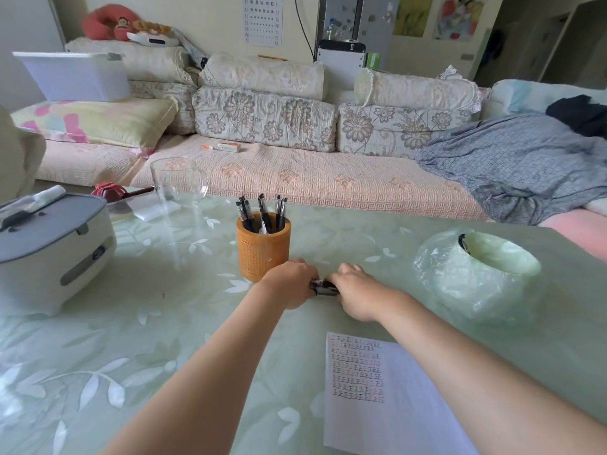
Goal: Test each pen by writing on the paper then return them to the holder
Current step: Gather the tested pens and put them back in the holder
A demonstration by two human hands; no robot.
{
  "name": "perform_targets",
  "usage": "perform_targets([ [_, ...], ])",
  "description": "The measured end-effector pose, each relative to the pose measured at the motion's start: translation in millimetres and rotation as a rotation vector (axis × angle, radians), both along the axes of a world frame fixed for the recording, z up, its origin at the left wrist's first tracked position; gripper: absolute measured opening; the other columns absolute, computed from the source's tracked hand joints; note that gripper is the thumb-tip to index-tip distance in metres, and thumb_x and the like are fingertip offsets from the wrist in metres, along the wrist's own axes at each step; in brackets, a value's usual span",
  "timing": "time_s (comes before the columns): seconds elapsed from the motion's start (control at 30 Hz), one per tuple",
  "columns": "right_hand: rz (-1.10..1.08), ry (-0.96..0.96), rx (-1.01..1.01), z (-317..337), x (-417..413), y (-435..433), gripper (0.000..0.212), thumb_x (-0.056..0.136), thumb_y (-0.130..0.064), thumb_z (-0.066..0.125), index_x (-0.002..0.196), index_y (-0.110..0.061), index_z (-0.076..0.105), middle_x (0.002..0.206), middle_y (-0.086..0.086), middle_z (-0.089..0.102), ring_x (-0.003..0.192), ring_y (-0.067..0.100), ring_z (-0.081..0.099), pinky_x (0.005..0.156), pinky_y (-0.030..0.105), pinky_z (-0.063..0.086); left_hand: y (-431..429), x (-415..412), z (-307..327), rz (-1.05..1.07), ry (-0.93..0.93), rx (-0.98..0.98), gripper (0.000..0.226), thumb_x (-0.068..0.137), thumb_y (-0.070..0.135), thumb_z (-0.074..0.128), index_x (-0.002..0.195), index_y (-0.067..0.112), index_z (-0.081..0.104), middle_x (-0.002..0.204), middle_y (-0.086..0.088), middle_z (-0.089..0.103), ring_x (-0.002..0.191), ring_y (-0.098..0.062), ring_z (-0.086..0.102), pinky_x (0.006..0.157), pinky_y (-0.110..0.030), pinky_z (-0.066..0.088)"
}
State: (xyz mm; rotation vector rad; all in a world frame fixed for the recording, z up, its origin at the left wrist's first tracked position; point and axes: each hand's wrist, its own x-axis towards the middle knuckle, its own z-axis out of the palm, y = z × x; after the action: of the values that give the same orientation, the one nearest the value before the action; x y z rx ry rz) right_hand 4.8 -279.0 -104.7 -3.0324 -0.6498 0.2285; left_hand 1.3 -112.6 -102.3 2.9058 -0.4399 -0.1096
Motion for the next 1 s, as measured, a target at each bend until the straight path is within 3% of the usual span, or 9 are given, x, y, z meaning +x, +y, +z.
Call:
perform_targets([
  [0.23,0.036,0.02,-0.072,2.4,-2.1,1.1,0.033,0.095,-0.005,0.041,0.127,-0.01,0.043,0.125,0.012,0.041,0.125,0.031,0.037,0.103,0.042,0.038,1.9,-3.5,6.4,-0.027,-0.007,-0.036,0.032,0.093,0.027,0.061,0.124,0.019,0.057,0.126,-0.007,0.048,0.12,-0.026,0.045,0.097,-0.034,0.041],
  [0.43,0.043,0.001,-0.098,4.7,-9.8,5.7,0.037,0.088,0.006,0.033,0.122,-0.007,0.042,0.127,0.015,0.045,0.122,0.032,0.041,0.101,0.042,0.039,0.6,-4.7,10.8,-0.016,0.093,0.057,0.027,0.096,0.029,0.054,0.118,0.013,0.058,0.113,-0.008,0.062,0.099,-0.025,0.058,0.076,-0.032,0.043],
  [0.53,0.019,0.011,0.022,9.7,-8.7,3.3,0.03,0.093,-0.001,0.034,0.12,-0.011,0.045,0.122,0.015,0.049,0.116,0.033,0.047,0.092,0.039,0.039,3.8,-4.3,20.7,-0.008,0.017,-0.027,0.023,0.097,0.027,0.054,0.114,0.014,0.06,0.108,-0.007,0.062,0.094,-0.024,0.058,0.071,-0.03,0.041],
  [0.7,-0.051,0.055,0.362,19.7,0.2,3.1,0.02,0.101,-0.014,0.037,0.116,-0.015,0.05,0.116,0.012,0.055,0.106,0.029,0.054,0.086,0.035,0.041,10.6,-6.3,44.7,0.072,-0.142,-0.507,0.024,0.085,0.026,0.065,0.108,0.024,0.06,0.101,0.01,0.064,0.083,-0.011,0.06,0.066,-0.018,0.044],
  [0.8,-0.081,0.121,0.577,23.0,-2.9,9.0,0.014,0.1,-0.014,0.037,0.097,-0.023,0.047,0.104,0.008,0.06,0.095,0.027,0.056,0.083,0.038,0.044,10.2,-7.9,60.4,0.106,-0.21,-0.743,0.019,0.083,0.029,0.067,0.101,0.025,0.065,0.096,0.014,0.067,0.079,-0.01,0.063,0.069,-0.018,0.047],
  [0.9,-0.07,0.169,0.708,25.5,-7.5,16.7,0.014,0.099,-0.013,0.037,0.098,-0.02,0.049,0.099,0.0,0.064,0.094,0.021,0.059,0.092,0.04,0.046,4.4,-10.8,65.2,0.05,-0.219,-0.724,0.011,0.087,0.028,0.067,0.097,0.024,0.067,0.09,0.015,0.067,0.081,-0.005,0.062,0.066,-0.014,0.044],
  [1.0,-0.069,0.188,0.716,25.6,-8.1,23.4,0.017,0.1,-0.022,0.041,0.096,-0.019,0.058,0.1,-0.006,0.067,0.099,0.027,0.064,0.089,0.051,0.05,-3.3,-11.3,57.5,0.003,-0.196,-0.608,0.007,0.091,0.026,0.063,0.095,0.02,0.065,0.087,0.008,0.066,0.077,-0.016,0.067,0.06,-0.017,0.049],
])
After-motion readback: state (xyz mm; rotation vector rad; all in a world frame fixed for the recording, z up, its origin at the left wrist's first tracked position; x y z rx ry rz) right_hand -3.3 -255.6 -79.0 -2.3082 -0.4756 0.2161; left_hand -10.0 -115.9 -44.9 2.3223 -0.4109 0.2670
